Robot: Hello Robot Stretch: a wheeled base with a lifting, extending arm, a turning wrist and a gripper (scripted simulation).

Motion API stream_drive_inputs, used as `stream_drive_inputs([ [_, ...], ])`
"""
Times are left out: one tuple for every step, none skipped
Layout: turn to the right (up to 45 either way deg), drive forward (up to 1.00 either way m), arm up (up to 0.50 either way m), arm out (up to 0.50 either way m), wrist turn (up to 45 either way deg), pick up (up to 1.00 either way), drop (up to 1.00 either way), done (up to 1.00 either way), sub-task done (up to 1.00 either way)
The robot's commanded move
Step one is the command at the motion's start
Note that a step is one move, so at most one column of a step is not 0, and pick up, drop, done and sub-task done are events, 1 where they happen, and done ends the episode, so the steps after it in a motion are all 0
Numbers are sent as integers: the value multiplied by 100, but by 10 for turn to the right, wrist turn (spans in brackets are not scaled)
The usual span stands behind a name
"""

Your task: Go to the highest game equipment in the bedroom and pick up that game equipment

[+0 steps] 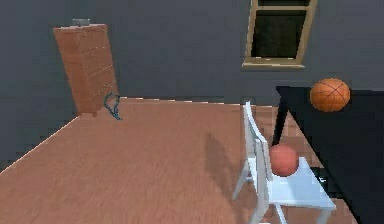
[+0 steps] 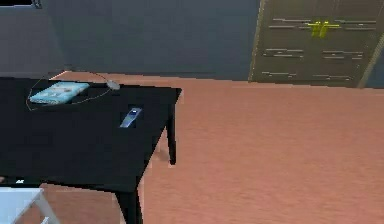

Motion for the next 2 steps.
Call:
stream_drive_inputs([
  [0,55,0,0,0,0,0,0,0],
  [-360,0,0,0,0,0,0,0,0],
])
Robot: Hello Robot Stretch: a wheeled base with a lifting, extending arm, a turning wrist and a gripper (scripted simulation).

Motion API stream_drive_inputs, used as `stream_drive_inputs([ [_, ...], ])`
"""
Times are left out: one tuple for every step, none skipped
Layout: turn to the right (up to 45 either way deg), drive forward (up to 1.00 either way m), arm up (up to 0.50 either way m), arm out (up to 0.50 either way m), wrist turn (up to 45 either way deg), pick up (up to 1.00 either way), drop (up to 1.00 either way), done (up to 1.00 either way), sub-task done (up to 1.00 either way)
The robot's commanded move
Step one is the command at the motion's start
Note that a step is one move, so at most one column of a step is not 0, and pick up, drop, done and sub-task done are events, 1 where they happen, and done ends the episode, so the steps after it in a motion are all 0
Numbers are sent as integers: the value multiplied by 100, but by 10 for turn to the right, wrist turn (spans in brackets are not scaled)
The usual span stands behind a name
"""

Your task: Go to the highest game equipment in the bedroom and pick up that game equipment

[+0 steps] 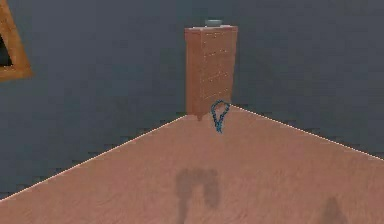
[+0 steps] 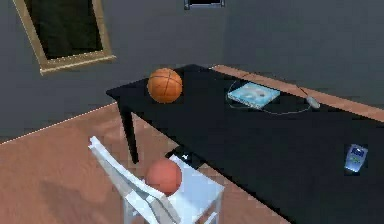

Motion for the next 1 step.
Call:
stream_drive_inputs([
  [420,0,0,0,0,0,0,0,0],
])
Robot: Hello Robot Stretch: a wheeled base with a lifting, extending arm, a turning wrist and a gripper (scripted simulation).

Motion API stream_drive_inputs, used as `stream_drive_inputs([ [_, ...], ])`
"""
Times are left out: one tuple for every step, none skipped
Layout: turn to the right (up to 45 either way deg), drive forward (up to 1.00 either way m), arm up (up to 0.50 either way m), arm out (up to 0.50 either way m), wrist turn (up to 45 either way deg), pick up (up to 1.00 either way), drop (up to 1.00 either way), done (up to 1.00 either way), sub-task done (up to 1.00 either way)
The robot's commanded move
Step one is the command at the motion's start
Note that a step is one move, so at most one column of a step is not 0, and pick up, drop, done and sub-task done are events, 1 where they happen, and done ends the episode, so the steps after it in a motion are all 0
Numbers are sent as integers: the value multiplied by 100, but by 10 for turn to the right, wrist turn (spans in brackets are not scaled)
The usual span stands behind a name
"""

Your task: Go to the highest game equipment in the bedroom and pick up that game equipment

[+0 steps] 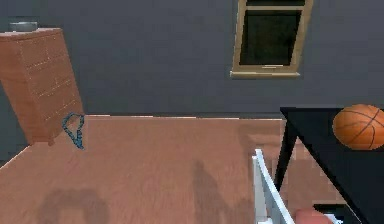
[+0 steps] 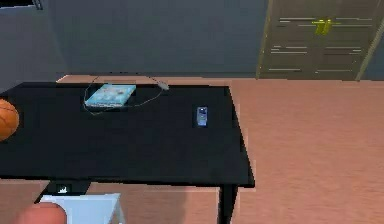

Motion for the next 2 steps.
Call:
stream_drive_inputs([
  [0,60,0,0,0,0,0,0,0],
  [0,30,0,0,0,0,0,0,0],
])
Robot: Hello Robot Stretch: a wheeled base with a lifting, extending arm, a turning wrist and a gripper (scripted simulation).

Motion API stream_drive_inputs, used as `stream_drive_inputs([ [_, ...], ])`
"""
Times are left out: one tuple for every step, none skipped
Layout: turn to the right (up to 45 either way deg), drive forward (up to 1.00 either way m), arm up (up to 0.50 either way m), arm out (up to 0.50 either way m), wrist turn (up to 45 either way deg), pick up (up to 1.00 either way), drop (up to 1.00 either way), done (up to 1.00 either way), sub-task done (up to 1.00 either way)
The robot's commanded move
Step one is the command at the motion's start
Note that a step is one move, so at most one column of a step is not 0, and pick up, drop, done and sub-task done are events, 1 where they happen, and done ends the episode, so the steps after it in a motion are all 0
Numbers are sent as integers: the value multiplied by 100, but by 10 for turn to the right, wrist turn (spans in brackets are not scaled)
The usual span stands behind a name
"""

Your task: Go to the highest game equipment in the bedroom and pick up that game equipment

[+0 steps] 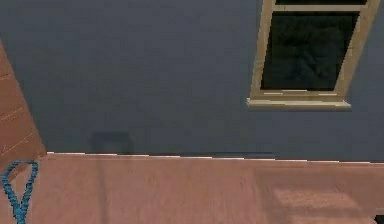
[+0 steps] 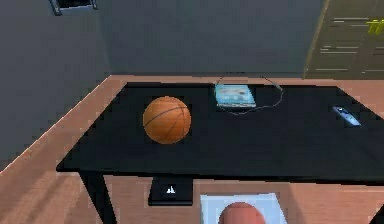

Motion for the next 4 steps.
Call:
stream_drive_inputs([
  [450,0,0,0,0,0,0,0,0],
  [0,40,0,0,0,0,0,0,0],
  [-210,0,0,0,0,0,0,0,0],
  [0,0,50,0,0,0,0,0,0],
])
